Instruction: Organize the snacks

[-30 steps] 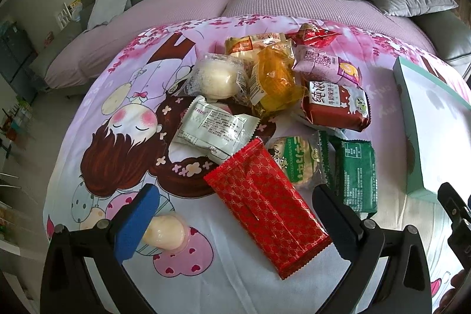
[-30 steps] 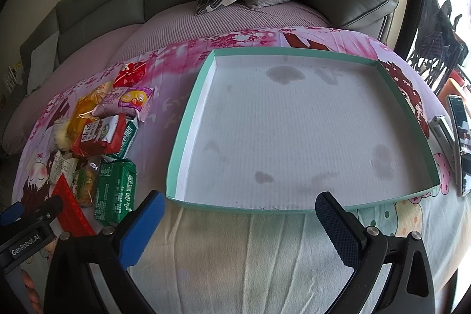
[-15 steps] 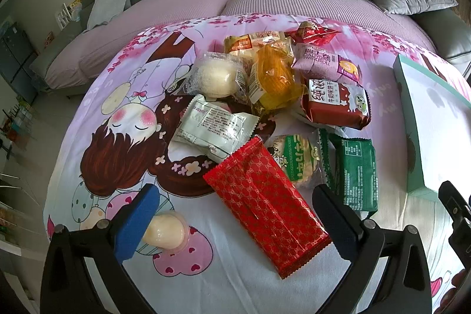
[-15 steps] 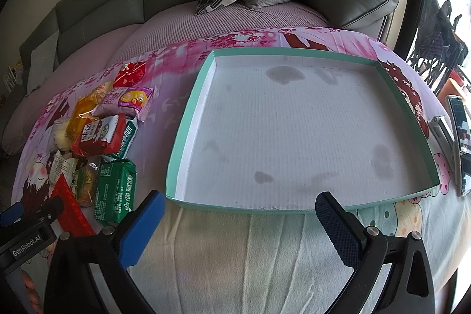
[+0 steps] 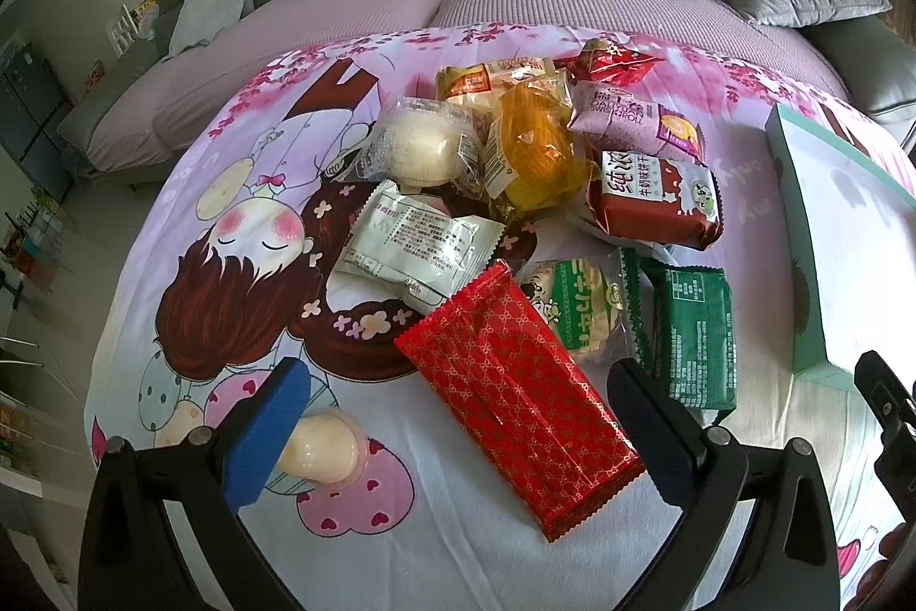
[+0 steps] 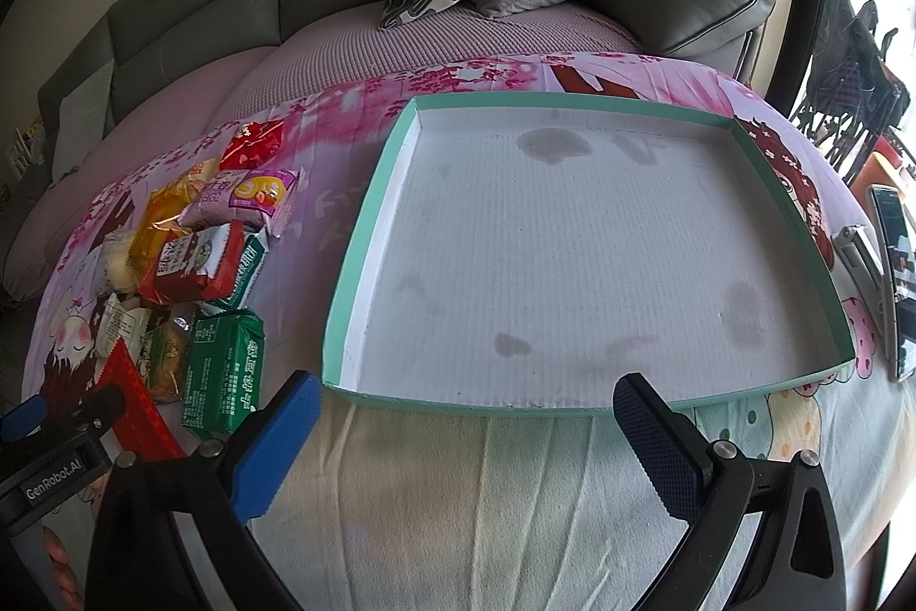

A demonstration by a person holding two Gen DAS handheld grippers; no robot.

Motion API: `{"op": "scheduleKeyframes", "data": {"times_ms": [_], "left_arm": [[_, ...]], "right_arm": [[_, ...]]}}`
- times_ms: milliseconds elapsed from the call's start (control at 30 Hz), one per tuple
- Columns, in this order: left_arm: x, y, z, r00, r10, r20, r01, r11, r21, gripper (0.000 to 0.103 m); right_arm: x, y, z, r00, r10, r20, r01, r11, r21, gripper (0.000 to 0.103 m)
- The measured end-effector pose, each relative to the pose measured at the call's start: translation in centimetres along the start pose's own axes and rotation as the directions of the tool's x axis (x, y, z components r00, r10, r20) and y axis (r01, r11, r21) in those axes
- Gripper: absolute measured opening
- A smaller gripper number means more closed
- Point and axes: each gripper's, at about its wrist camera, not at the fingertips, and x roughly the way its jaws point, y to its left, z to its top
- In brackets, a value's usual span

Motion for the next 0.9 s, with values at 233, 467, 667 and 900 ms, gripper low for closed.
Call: {"op": "scheduleKeyframes", "data": {"times_ms": [233, 467, 667, 900], "left_arm": [[0.1, 0.0, -0.1, 1.0, 0.0, 0.0, 0.0, 1.0, 0.0, 0.103], [0.2, 0.2, -0.4, 1.0, -0.001, -0.007, 0.001, 1.0, -0.004, 0.103], [-0.3, 0.9, 0.1, 1.0, -0.009, -0.001, 0.009, 1.0, -0.024, 0.103], [-0.9, 6.2, 0.1, 1.0, -0.004, 0.009, 0.005, 0.986, -0.168, 0.103]], "right_arm": [[0.0, 0.0, 0.0, 1.0, -0.001, 0.0, 0.001, 1.0, 0.0, 0.103], [0.0, 0.0, 0.0, 1.0, -0.001, 0.0, 0.001, 1.0, -0.001, 0.103], [-0.4, 0.7, -0.2, 0.999, 0.032, 0.022, -0.031, 0.999, -0.038, 0.103], [-0.7, 3.2, -0.5, 0.991, 0.129, 0.027, -0.125, 0.983, -0.132, 0.103]]}}
